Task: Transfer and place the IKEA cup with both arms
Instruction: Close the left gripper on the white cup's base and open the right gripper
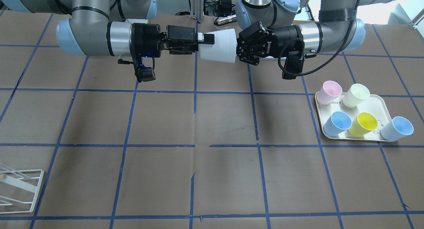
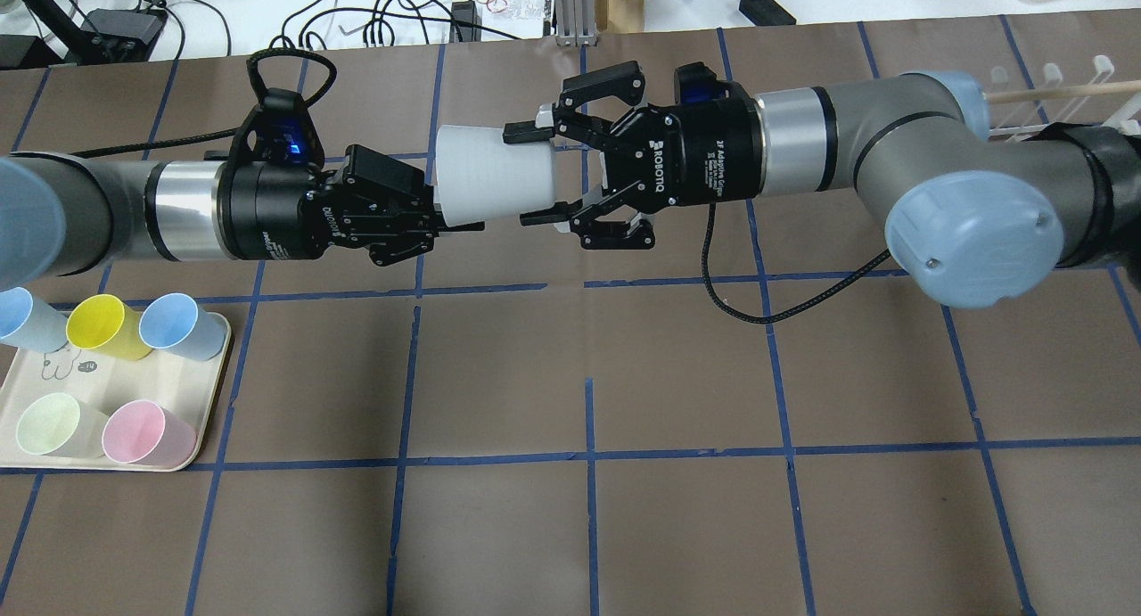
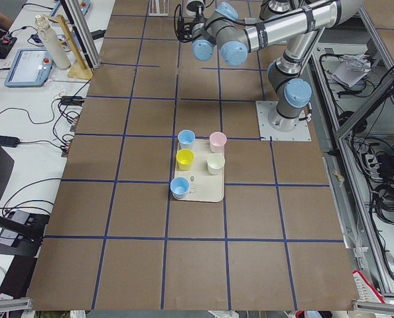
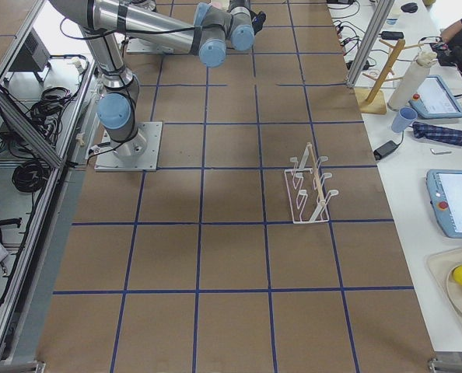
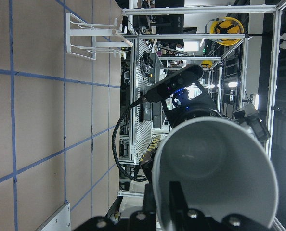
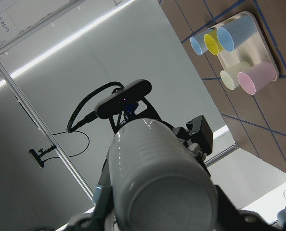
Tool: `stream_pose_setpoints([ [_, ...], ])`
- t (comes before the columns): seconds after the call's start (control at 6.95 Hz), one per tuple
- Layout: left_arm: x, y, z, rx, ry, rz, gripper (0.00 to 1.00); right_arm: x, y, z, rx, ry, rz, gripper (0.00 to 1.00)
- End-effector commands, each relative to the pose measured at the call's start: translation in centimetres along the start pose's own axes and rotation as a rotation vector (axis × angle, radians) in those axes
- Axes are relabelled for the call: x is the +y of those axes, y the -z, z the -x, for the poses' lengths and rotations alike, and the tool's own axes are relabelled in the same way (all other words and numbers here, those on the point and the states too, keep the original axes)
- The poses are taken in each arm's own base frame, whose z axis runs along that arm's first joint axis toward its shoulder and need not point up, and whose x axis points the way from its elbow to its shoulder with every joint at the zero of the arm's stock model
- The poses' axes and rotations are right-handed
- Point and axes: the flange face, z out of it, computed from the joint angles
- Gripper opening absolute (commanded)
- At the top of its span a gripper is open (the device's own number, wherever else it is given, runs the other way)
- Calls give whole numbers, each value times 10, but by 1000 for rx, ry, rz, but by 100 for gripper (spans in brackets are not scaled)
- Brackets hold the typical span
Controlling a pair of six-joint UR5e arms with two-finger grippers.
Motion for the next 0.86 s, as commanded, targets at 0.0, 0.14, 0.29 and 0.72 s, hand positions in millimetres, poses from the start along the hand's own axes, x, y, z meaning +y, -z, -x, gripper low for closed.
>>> stream_pose_setpoints([
  [0.0, 0, 1, 0, 0, -2, -2, 0, 0, 1, 1, 1, -9, -2, 100],
  [0.14, 0, 1, -1, -1, -2, -3, 0, -2, 5, 2, -4, -21, -10, 100],
  [0.29, 1, 1, -3, -1, -6, -3, 0, -2, 9, 5, -11, -56, -16, 100],
  [0.72, 0, 7, -9, -15, -10, -5, 0, -22, 71, 19, -54, -42, -130, 100],
])
